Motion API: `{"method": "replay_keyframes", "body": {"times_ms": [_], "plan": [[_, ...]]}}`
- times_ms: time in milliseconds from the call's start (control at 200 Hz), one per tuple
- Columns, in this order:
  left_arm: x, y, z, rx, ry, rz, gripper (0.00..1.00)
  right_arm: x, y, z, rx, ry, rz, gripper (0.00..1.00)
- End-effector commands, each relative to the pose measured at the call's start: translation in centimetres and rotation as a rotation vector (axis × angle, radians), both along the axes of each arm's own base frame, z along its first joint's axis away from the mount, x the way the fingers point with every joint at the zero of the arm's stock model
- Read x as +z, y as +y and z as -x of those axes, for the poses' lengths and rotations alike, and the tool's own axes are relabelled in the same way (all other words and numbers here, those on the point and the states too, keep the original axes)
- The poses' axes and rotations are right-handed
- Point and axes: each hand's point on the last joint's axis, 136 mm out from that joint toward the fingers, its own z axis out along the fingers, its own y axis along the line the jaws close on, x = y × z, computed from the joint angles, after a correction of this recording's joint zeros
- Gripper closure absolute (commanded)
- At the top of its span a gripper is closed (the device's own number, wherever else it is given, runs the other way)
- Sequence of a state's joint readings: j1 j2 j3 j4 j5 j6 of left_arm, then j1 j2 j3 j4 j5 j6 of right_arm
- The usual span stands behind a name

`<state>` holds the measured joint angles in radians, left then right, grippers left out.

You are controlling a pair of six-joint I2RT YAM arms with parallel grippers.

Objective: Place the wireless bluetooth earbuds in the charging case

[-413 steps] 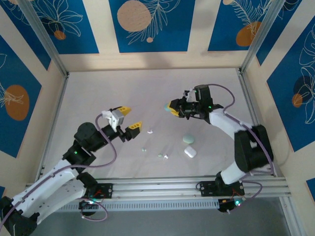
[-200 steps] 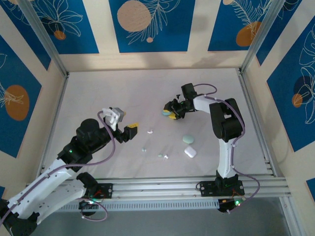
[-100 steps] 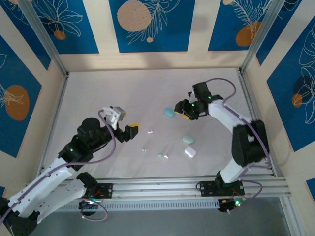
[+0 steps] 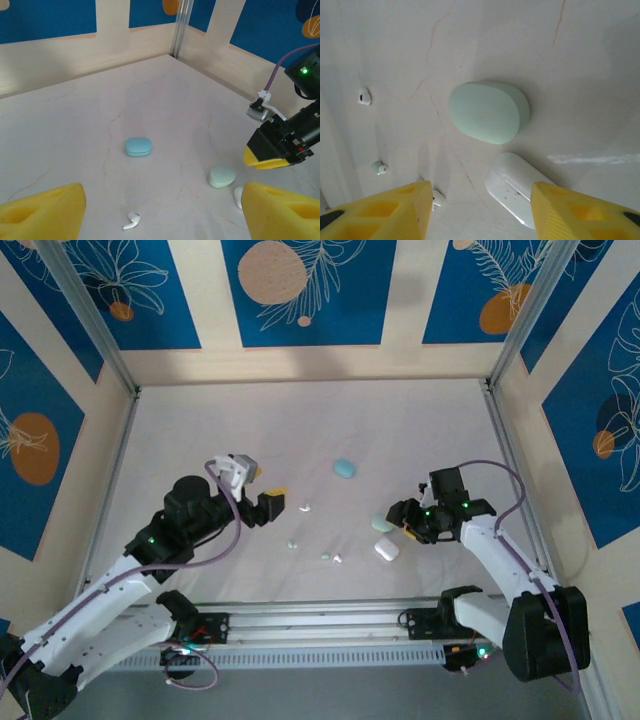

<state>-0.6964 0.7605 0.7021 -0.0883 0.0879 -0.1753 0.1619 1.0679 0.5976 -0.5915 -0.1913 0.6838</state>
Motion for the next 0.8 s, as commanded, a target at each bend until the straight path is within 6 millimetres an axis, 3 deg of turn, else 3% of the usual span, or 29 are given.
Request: {"method": "replay_keyframes", "body": {"times_ms": [0,355,795], "plan": [[2.4,-0.8,0.3,-0.035,-0.029,0.071,0.20,-0.6,2.0,0.9,0.070,0.048,-0.101,0.45],[2.4,-0.5,0.6,-0.032,-0.023,0.082,0.20,-4.4,1.4,1.8,0.127,0.150,0.065,0.44],[2.1,-1.1,0.1,-0.041,-0.022,0.077,0.20,-4.8,1.4,2.9,0.202,0.171,0.211,0.44]]}}
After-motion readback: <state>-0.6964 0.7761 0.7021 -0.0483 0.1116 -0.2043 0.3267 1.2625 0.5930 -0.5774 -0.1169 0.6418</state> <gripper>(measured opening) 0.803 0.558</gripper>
